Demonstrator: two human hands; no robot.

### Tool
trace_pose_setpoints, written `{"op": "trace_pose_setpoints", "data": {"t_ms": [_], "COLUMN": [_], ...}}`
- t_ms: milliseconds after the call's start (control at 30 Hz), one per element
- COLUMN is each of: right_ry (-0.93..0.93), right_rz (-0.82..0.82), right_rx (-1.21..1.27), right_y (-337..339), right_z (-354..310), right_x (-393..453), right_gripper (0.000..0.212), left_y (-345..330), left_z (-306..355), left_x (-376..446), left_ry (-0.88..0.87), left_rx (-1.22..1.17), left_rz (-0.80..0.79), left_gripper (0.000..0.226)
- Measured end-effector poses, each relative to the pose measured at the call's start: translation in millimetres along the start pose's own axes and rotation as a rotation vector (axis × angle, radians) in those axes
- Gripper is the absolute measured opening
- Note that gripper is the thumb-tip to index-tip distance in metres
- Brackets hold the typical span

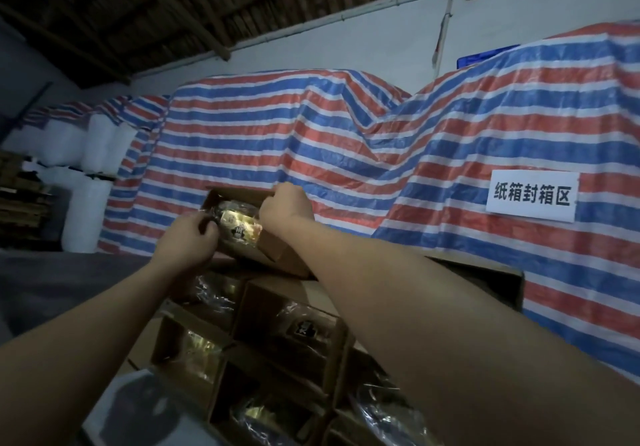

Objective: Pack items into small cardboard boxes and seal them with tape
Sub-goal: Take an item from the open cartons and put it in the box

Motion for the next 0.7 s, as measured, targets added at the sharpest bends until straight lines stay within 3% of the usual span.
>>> {"op": "trace_pose_setpoints", "data": {"t_ms": [133, 300, 400, 467, 700], "right_ry": [-0.145, -0.390, -0.458, -0.474, -0.611], "right_rz": [-0.018, -0.060, -0.174, -0.181, -0.169], "right_rx": [0.042, 0.115, 0.056, 0.014, -0.106], "right_y": [47.2, 139.2, 200.0, 246.8, 400.8], "right_z": [8.7, 19.0, 23.2, 32.4, 103.8], "right_x": [16.0, 20.2, 12.1, 4.0, -43.3], "right_gripper": [0.010, 0.012, 0.013, 0.010, 0.015], "left_y": [35.6, 52.9, 53.1, 50.0, 14.9], "left_z": [79.3, 184.8, 255.0, 299.4, 431.2], "left_x": [-4.1, -21.8, -41.6, -61.5, -151.4], "left_ry": [-0.268, -0.593, -0.800, -0.869, -0.786], "left_rx": [-0.062, 0.184, 0.337, 0.320, 0.257], "left_rz": [0.138, 0.084, -0.040, -0.152, -0.583], "left_gripper": [0.014, 0.054, 0.077, 0.088, 0.075]}}
Point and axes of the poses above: each hand's wrist, its own x-axis towards the middle knuckle, its own y-axis out of the back of the hand, z = x × y, the point moved 8 cm from there along x, towards the middle knuckle, and after that the axes turned 15 degrees about z, right-handed, at the moved point
